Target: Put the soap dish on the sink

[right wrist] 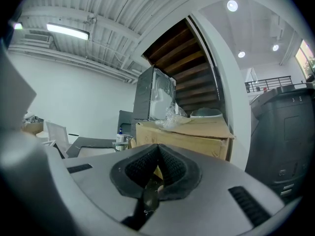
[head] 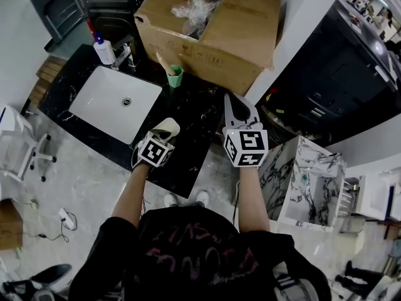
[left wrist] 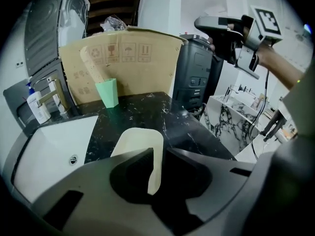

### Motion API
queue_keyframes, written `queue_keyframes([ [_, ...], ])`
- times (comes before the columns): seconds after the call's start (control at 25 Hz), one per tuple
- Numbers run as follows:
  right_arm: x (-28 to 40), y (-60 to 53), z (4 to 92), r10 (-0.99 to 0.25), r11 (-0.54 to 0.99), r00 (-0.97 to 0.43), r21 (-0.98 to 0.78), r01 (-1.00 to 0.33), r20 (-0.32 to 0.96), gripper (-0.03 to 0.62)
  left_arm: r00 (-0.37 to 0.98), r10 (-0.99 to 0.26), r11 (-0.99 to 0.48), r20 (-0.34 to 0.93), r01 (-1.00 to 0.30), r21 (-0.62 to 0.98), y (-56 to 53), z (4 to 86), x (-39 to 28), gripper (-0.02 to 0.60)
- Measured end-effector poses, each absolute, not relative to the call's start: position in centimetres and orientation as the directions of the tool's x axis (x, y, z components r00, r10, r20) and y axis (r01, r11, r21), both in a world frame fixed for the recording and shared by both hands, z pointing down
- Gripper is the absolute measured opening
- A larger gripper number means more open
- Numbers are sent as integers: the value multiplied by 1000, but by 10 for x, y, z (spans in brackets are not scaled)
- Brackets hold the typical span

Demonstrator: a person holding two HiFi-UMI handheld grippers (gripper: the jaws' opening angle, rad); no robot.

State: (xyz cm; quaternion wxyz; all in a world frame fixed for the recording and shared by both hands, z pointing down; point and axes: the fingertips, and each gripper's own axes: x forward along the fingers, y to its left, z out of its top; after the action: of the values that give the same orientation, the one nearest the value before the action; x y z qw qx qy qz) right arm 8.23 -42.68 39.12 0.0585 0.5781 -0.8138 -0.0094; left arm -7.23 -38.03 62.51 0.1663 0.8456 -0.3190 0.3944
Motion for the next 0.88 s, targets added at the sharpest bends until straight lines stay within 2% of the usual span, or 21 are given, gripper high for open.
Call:
queue_keyframes([
  [0.28,74,-423,389,-935,351,-345,84,-932,80,12,515,-481,-702,709,-711,40,-383,600,-79,95],
  [0.72,67,-415,393,-929,366,-359,82,-927,90,12,510,-663,-612,548,-791,-3,-406,535,-100,21],
  [0.88,64,-415,392,-927,372,-364,85,-925,93,12,507,-722,-585,471,-811,-22,-413,502,-104,17],
])
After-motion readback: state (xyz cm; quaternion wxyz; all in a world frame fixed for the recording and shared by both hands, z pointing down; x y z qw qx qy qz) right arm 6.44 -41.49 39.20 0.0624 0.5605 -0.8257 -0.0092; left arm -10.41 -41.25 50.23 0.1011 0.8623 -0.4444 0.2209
